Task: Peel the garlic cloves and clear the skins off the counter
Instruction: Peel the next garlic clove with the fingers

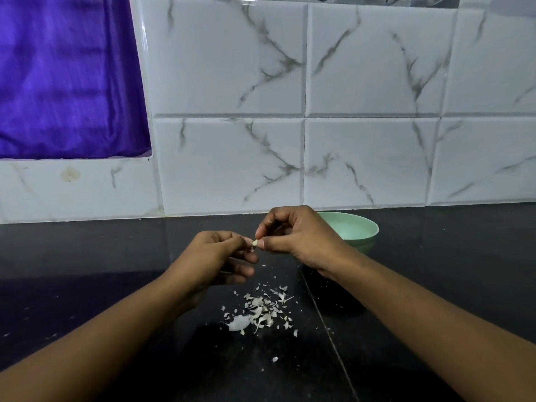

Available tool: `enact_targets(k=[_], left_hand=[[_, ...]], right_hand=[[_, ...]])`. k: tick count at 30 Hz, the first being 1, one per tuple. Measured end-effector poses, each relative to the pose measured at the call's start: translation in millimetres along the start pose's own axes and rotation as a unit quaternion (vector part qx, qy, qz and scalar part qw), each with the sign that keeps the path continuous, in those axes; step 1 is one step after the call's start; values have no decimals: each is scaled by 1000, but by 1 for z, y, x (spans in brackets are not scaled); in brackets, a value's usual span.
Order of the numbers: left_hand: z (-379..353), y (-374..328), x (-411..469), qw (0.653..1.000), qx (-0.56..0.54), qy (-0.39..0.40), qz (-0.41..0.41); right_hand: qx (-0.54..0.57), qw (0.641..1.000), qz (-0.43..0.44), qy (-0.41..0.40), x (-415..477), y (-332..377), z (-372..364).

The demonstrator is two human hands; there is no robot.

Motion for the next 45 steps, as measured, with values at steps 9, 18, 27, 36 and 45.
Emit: enact_targets(k=[9, 18, 27, 36, 45], left_hand=[[-3, 4, 0, 996, -43, 40, 68], [-6, 3, -2, 994, -52, 83, 52], [-6, -2, 0, 996, -32, 72, -37], [-5, -7, -3, 978, 140, 51, -145], [-5, -6, -3, 946, 253, 25, -201]], right_hand=[[-149, 981, 120, 29, -5, 11, -5], [-94, 987, 130, 32, -4, 9, 2], [-74, 987, 144, 17, -4, 8, 0], [135, 991, -11, 4, 1, -7, 0], [217, 965, -147, 4, 0, -15, 2]])
Point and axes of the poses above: each hand's wrist, its own x-axis towards the middle knuckle, its own z-axis out of the back of the hand, y = z × x, the point moved 4 cm from there along x, towards the middle knuckle, and after that the axes turned 13 degrees about x, right-handed, at the moved point
